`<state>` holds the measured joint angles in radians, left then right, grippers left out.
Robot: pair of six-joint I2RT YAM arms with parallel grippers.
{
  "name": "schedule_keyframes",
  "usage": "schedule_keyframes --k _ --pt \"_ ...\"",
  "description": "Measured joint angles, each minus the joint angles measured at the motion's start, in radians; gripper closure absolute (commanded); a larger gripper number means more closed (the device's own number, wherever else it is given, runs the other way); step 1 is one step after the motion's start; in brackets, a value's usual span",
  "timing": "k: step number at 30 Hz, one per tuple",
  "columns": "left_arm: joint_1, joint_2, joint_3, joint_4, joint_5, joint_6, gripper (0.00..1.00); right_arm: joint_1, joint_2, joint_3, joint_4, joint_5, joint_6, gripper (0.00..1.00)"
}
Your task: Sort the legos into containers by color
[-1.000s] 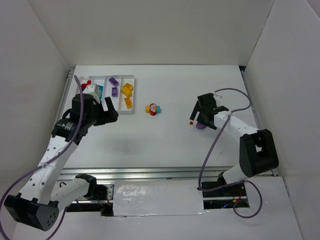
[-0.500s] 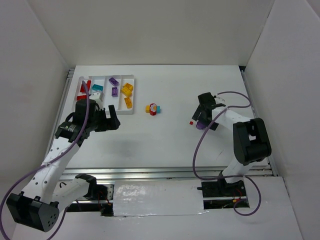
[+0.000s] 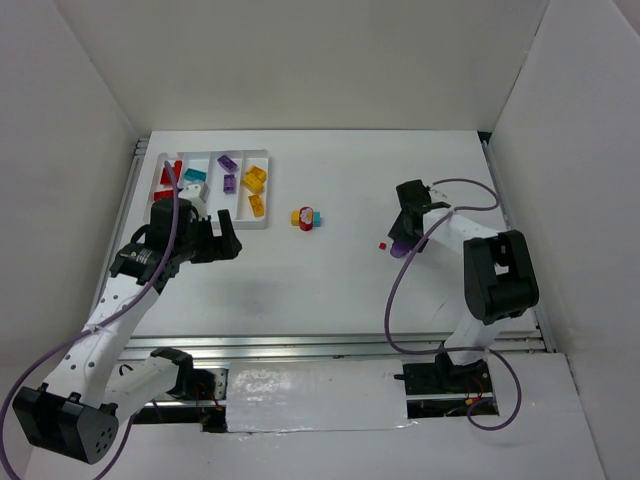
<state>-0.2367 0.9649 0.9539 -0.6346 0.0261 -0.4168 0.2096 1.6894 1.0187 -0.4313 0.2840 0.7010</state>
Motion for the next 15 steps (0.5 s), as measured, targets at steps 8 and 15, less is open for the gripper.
schedule_keyframes --k 8,15 --pt "0.001 0.000 0.000 0.006 0.024 0.002 0.01 0.000 -0.057 -0.066 0.072 -0.065 -0.038 1.00" --pt "0.001 -0.014 -0.010 0.053 0.170 0.000 0.00 0.034 -0.285 -0.143 0.089 -0.116 -0.078 1.00"
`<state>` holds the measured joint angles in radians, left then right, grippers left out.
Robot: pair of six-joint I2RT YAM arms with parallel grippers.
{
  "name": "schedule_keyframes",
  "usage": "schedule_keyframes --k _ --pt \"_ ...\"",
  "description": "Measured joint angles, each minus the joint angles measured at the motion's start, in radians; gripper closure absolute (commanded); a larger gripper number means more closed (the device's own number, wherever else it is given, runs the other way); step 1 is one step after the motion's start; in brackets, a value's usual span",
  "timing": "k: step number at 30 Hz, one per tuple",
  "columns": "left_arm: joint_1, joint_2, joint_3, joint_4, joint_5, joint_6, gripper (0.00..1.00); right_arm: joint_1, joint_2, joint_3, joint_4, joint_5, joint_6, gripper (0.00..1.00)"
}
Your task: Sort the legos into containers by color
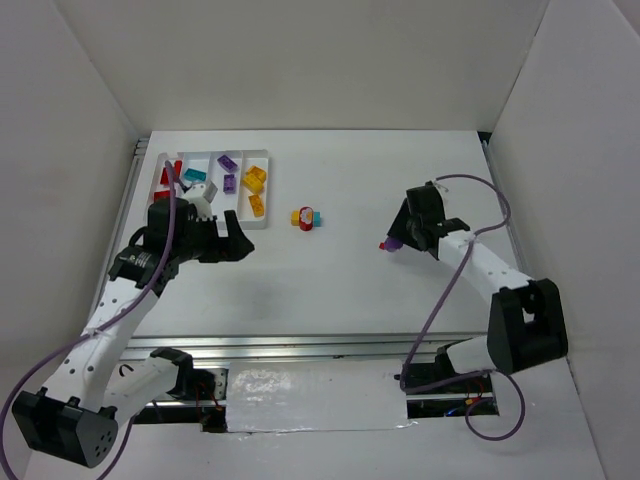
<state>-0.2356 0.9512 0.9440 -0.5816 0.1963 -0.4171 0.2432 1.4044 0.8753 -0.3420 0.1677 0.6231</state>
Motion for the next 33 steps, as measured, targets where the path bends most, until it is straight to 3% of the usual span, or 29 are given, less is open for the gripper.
schedule_keyframes --k 4,7,12,16,25,33 --pt "-0.009 -0.027 -0.069 0.129 0.163 -0.049 0.00 0.064 -0.122 0.000 0.005 0.012 0.005 1.00" --pt "-0.090 -0.021 -0.158 0.281 0.247 -0.141 0.00 0.165 -0.187 0.008 -0.012 0.048 0.044 1.00" --pt "-0.303 0.049 -0.187 0.495 0.260 -0.237 0.01 0.357 -0.265 0.047 -0.068 0.124 0.141 1.00" --pt "-0.385 0.095 -0.163 0.607 0.226 -0.270 0.00 0.496 -0.341 0.071 -0.069 0.168 0.197 1.00" --pt "-0.417 0.191 -0.115 0.690 0.193 -0.277 0.00 0.647 -0.381 0.117 -0.070 0.196 0.248 1.00" --pt "-0.437 0.206 -0.115 0.737 0.200 -0.298 0.05 0.696 -0.346 0.165 -0.070 0.218 0.252 1.00"
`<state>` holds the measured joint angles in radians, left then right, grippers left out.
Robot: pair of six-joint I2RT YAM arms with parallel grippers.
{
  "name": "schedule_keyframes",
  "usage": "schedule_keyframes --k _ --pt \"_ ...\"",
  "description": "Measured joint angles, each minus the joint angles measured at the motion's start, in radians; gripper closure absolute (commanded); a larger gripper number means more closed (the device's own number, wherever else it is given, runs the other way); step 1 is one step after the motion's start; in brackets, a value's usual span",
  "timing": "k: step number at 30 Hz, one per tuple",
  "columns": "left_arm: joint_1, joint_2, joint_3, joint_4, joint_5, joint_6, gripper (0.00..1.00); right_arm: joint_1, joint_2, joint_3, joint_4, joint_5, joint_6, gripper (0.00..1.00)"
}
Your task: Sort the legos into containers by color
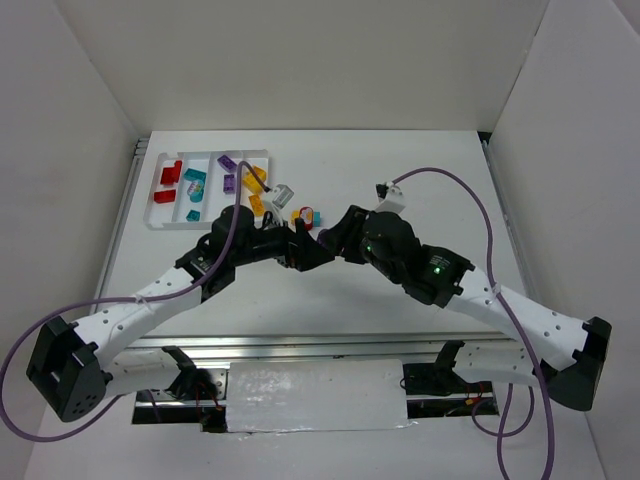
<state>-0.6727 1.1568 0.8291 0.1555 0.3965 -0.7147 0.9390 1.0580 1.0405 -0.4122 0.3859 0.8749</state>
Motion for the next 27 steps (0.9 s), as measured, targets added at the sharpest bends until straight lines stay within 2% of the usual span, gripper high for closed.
schedule_keyframes --k 1,4,5,7,8,10,11,13,15,17,22,27 --pt "-0.002 0.002 0.000 0.004 0.002 0.000 0.06 0.004 0.008 0.005 0.000 0.001 0.000 1.00" --pt "-0.003 0.007 0.000 0.009 0.003 -0.003 0.21 0.014 0.026 0.013 0.000 0.004 0.000 1.00" --pt "-0.004 0.007 0.000 0.009 0.003 -0.001 0.34 0.017 0.030 0.015 0.001 0.005 -0.001 1.00" --pt "-0.004 0.009 0.000 0.012 0.004 -0.006 0.48 0.018 0.033 0.016 0.000 0.008 -0.001 1.00" --pt "-0.005 0.012 0.002 0.014 0.008 -0.006 0.70 0.019 0.033 0.016 0.000 0.011 -0.002 1.00" --pt "-0.009 0.019 0.011 0.015 0.007 0.003 0.93 0.019 0.034 0.016 -0.002 0.019 -0.002 1.00" --pt "-0.010 0.025 0.018 0.010 0.007 0.001 1.00 0.019 0.034 0.016 -0.001 0.022 -0.003 0.98" --pt "-0.010 0.041 0.043 -0.017 0.005 0.001 1.00 0.018 0.034 0.016 0.002 0.029 -0.006 0.91" --pt "-0.010 0.063 0.077 -0.053 0.000 0.003 1.00 0.009 0.034 0.014 0.007 0.035 -0.010 0.49" --pt "-0.007 0.074 0.099 -0.074 -0.010 0.003 1.00 -0.005 0.033 0.010 0.019 0.028 -0.008 0.02" --pt "0.071 0.072 0.102 -0.145 -0.108 0.007 1.00 -0.079 -0.005 -0.029 0.056 -0.050 -0.003 0.00" --pt "0.250 0.098 0.135 -0.306 -0.303 0.004 1.00 -0.235 -0.104 -0.105 0.053 -0.084 -0.010 0.00"
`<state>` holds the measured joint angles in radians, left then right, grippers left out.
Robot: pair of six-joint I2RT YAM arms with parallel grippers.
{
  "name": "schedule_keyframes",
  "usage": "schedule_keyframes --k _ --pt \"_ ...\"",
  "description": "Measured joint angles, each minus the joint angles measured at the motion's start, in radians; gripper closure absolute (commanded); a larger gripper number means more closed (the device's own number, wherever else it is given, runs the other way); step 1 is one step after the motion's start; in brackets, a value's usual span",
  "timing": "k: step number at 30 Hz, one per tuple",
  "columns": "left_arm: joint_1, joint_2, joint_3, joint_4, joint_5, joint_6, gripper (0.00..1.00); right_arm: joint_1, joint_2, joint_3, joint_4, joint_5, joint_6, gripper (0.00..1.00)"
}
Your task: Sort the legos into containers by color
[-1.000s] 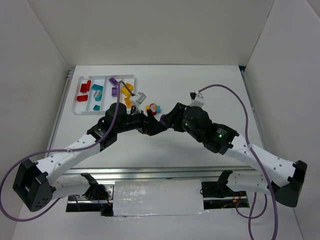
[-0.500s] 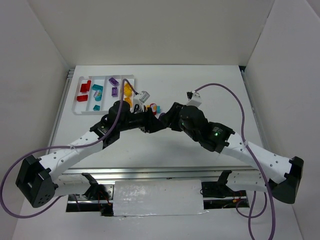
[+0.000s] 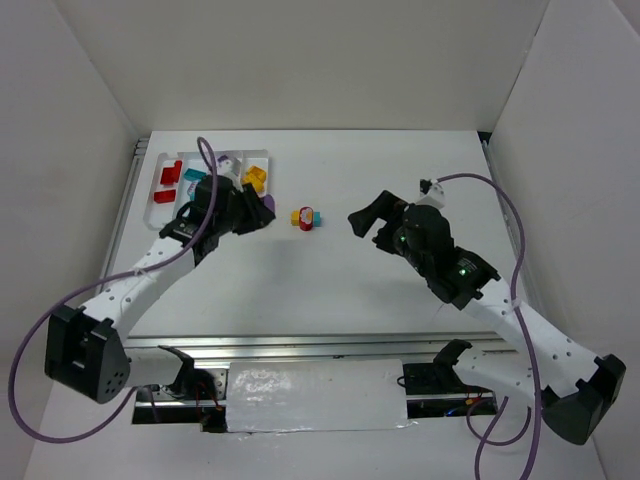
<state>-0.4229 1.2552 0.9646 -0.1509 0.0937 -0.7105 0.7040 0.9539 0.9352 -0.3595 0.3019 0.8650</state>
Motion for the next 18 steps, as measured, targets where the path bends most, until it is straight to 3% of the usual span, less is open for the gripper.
schedule_keyframes --k 6,10,14,17,18 --pt "0.191 0.286 0.244 -0.117 -0.194 0.028 1.00 -0.053 -0.064 -0.027 -0.018 -0.023 -0.044 0.00" --pt "0.258 0.501 0.401 -0.159 -0.234 0.047 0.99 -0.061 -0.067 -0.043 -0.025 -0.042 -0.079 0.00" --pt "0.307 0.661 0.516 -0.208 -0.248 0.050 0.91 -0.076 -0.069 -0.067 -0.047 -0.064 -0.106 0.00" --pt "0.335 0.724 0.560 -0.247 -0.264 0.050 0.74 -0.083 -0.071 -0.079 -0.055 -0.079 -0.123 0.00" --pt "0.339 0.733 0.564 -0.257 -0.272 0.050 0.54 -0.084 -0.071 -0.081 -0.055 -0.082 -0.127 0.00"
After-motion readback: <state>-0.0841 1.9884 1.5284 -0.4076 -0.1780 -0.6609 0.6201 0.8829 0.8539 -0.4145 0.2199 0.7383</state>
